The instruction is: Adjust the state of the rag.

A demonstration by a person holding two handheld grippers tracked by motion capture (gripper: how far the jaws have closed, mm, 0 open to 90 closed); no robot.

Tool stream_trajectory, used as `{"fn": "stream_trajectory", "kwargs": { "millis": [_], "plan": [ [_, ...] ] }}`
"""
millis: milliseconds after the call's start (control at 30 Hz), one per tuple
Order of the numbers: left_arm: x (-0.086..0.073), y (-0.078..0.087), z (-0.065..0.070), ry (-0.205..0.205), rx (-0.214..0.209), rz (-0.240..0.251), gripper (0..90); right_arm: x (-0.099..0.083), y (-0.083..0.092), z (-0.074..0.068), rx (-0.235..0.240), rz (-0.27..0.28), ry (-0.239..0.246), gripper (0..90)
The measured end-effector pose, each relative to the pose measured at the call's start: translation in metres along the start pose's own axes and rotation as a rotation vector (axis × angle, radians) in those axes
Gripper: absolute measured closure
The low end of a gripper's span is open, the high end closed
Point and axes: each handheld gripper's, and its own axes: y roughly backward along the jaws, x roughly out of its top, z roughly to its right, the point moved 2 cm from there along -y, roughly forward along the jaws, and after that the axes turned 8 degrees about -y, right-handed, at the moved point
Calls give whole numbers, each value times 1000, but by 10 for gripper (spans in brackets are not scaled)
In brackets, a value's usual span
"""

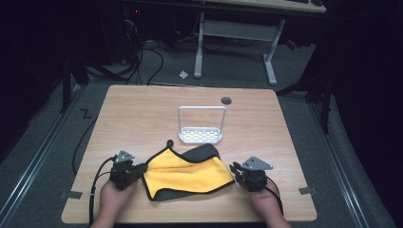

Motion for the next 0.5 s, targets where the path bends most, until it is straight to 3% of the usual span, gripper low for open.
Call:
{"fn": "stream_trajectory", "kwargs": {
  "millis": [100, 200, 267, 333, 400, 500],
  "plan": [
    [3, 6, 2, -5, 15, 16, 746, -2, -7, 4, -20, -28, -8, 803],
    [7, 15, 11, -11, -4, 49, 715, -5, -16, 3, 6, -87, -16, 835],
    [9, 17, 20, -27, -8, 52, 693, -2, -11, -9, 58, -69, -7, 870],
    [10, 17, 27, -36, -12, 48, 688, 0, -10, -13, 73, -59, -2, 878],
    [11, 17, 35, -39, -35, 49, 677, 2, -9, -28, 106, -51, 29, 895],
    [13, 19, 45, -52, -34, 59, 660, 2, -12, -51, 142, -63, 87, 900]
  ]
}}
